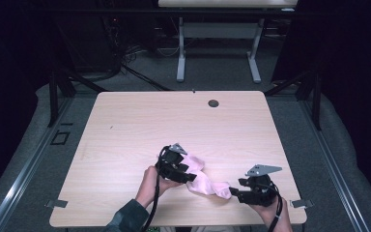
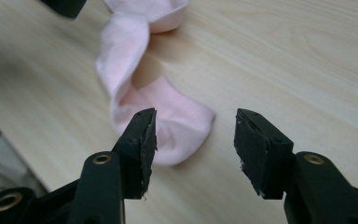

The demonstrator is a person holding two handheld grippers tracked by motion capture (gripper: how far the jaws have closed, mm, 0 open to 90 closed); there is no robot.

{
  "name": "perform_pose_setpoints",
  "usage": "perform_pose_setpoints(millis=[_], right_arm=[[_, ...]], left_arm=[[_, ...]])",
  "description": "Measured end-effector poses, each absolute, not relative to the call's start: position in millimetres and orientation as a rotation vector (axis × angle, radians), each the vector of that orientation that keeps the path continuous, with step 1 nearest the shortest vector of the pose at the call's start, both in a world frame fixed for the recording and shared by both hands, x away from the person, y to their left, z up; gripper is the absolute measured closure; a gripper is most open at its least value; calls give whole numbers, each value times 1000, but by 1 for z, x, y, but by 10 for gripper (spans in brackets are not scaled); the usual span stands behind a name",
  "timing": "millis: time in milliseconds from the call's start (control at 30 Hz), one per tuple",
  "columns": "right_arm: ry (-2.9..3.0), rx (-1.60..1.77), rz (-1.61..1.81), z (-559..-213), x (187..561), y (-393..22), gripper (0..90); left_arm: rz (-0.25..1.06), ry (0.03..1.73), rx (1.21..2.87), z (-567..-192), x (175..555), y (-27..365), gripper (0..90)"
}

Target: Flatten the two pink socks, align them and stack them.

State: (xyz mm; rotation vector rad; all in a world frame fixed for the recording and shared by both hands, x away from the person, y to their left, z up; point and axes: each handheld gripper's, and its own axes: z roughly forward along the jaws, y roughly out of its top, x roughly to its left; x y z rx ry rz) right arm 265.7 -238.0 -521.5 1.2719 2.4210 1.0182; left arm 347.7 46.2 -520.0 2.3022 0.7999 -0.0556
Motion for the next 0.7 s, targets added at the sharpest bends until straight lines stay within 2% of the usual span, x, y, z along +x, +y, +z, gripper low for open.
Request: perform_pose_setpoints(millis=[133,200,233,433,567,700], right_arm=[[2460,1266,947,-532,286,-225,522],[2488,1266,896,-543,294,-215,558],[2514,1253,844,-549,297,-209,603],[2519,1274,795,-562,296,-200,686],[2509,1294,838,-564,294,-201,803],[2480,1317,868,-565,294,-199,830]], left_arm=[[-44,813,2370,-528,349,33,477],[-16,808,2403,-533,348,27,515],[-4,807,2415,-534,348,26,575],[36,776,2483,-546,342,16,816],[44,759,2476,-549,340,17,854],[77,708,2400,-539,336,26,856]])
